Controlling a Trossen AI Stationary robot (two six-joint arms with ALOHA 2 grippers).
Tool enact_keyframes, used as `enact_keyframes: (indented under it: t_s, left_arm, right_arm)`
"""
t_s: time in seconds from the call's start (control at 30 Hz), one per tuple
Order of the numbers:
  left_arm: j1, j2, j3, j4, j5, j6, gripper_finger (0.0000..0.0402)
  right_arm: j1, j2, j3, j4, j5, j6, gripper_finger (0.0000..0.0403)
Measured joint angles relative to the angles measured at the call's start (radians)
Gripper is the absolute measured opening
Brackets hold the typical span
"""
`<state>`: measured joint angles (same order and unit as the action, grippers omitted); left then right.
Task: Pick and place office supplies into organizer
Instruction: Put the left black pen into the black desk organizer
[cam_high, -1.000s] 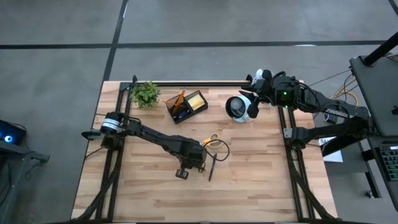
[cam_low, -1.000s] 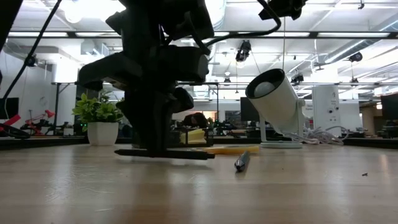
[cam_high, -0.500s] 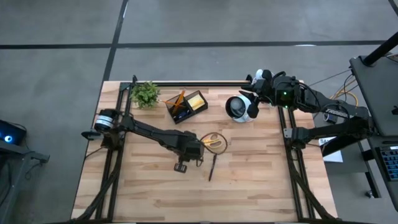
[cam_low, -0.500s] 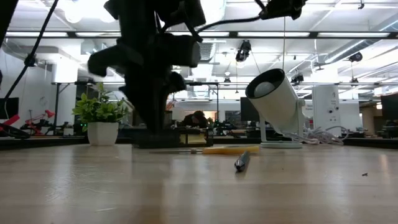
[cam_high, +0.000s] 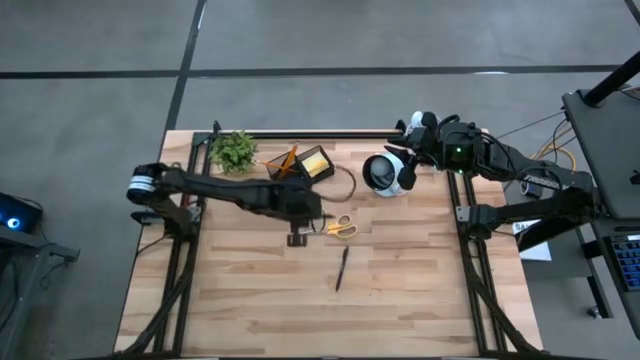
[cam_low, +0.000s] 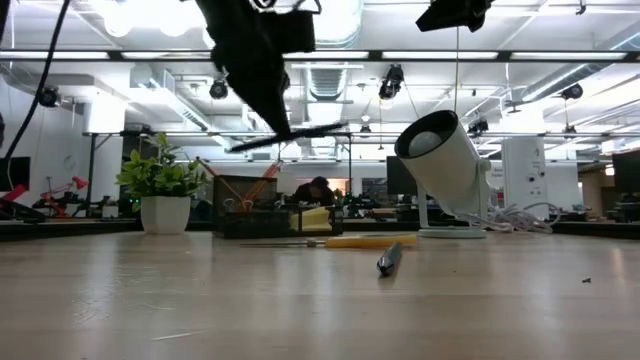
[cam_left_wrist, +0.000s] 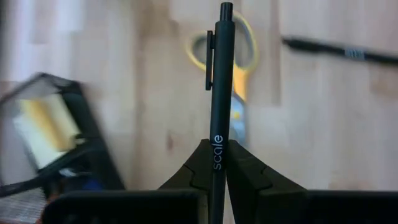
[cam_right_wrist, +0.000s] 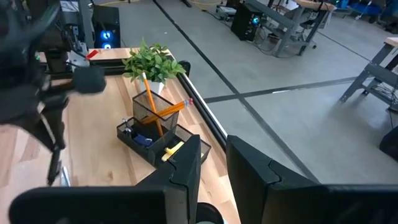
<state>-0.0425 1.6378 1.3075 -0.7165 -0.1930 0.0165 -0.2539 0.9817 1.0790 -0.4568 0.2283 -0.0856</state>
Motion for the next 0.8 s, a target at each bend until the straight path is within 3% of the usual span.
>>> enact_keyframes:
  t_s: [0.37, 0.8]
  left_arm:
    - [0.143, -0.133, -0.006, 0.091, -0.012, -0.01, 0.0007]
    - [0.313, -0.188, -0.027, 0.243, -0.015, -0.01, 0.0007]
  right_arm:
    - [0.0, 0.0, 0.0, 0.025, 0.001, 0.0, 0.0066]
    - [0.0, -0.002, 0.0, 0.027, 0.002, 0.003, 0.0066]
